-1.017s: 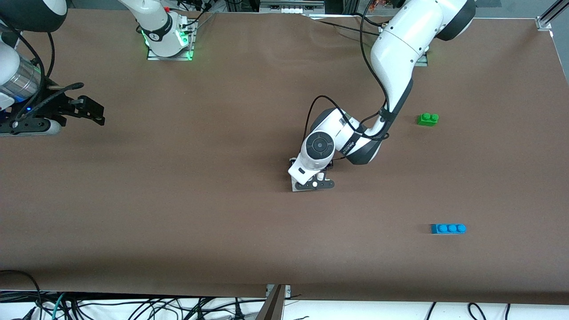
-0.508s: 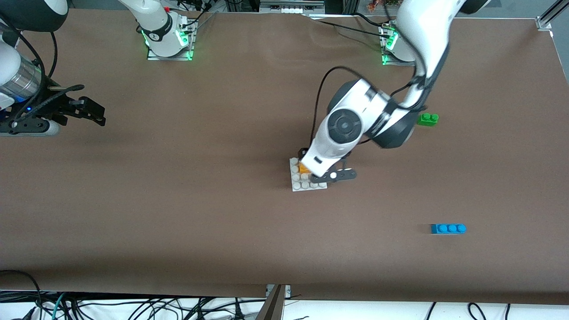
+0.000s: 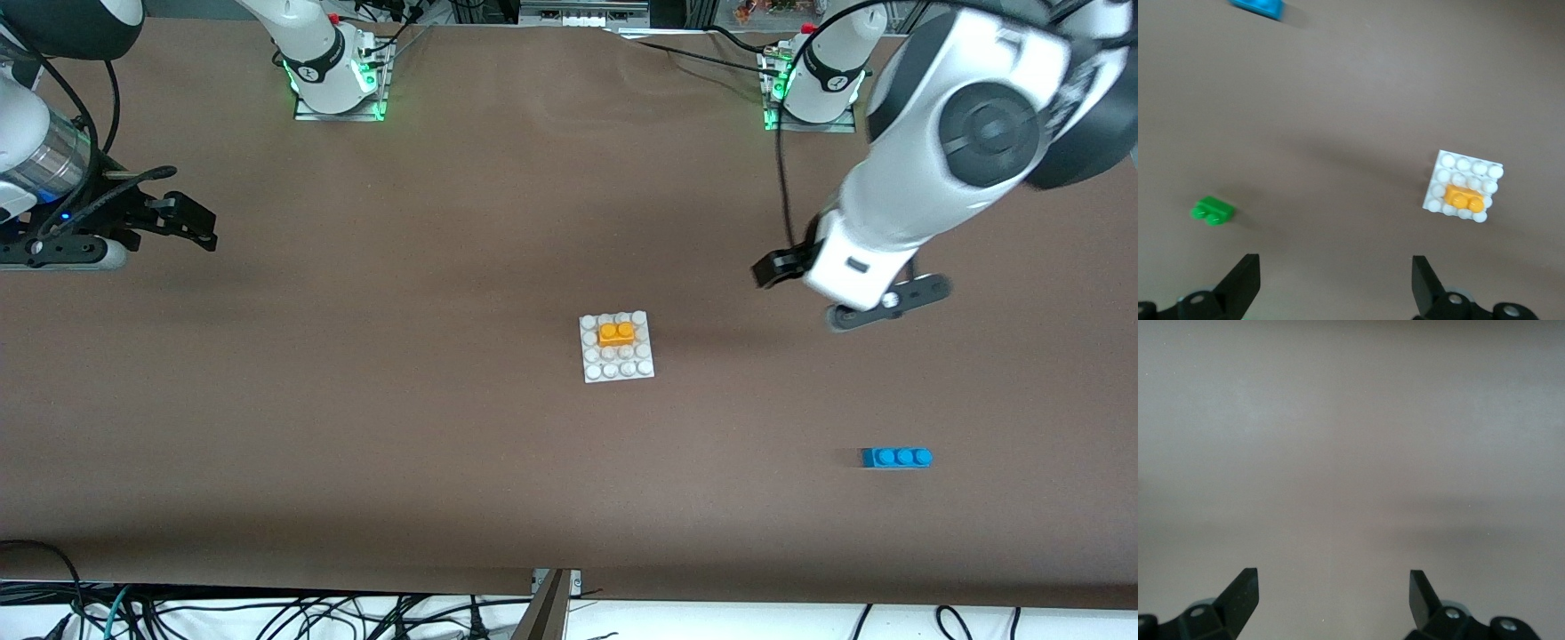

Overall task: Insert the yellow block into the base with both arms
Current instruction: 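Open the left gripper and lift it away from the base plate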

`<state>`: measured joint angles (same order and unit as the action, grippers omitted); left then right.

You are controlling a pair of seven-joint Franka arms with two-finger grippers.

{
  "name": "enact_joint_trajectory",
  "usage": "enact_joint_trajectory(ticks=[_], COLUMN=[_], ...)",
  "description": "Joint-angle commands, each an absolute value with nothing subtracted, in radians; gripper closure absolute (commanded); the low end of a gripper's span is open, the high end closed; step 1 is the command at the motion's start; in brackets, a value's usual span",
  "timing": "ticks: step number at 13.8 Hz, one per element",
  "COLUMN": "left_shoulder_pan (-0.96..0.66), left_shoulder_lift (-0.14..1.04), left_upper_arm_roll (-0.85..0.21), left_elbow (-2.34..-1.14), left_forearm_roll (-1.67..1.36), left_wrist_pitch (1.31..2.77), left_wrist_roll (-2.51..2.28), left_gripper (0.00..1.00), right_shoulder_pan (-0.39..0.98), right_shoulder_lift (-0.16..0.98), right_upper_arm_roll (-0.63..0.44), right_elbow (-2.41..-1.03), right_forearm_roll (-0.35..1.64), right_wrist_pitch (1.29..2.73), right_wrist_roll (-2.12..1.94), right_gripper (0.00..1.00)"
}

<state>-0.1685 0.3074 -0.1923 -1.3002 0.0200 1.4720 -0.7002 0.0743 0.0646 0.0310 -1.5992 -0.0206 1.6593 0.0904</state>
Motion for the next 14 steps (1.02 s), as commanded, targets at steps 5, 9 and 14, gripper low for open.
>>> enact_joint_trajectory(ticks=[5,9,14], left_shoulder_pan=[0.009,0.080,0.077], left_shoulder_lift=[0.005,-0.046,-0.043], left_upper_arm_roll=[-0.161,-0.166,-0.160], left_elbow=[-1.576,-1.695,-1.695], left_forearm_roll=[-0.006,-0.009,-0.008], left_wrist_pitch=[1.475,1.580,1.582], left_wrist_roll=[-0.212,-0.054,-0.051], left_gripper=[0.00,0.00,0.00], right_shoulder_pan=[0.077,0.075,0.077], right_shoulder_lift=[0.069,0.069,0.069], right_upper_arm_roll=[0.031,0.031,0.031], right_elbow=[-1.577,-1.577,-1.577], right_forearm_roll=[-0.011,-0.011,-0.011], right_wrist_pitch=[1.638,1.638,1.638], right_wrist_roll=[0.109,0.106,0.110], right_gripper=[0.00,0.00,0.00])
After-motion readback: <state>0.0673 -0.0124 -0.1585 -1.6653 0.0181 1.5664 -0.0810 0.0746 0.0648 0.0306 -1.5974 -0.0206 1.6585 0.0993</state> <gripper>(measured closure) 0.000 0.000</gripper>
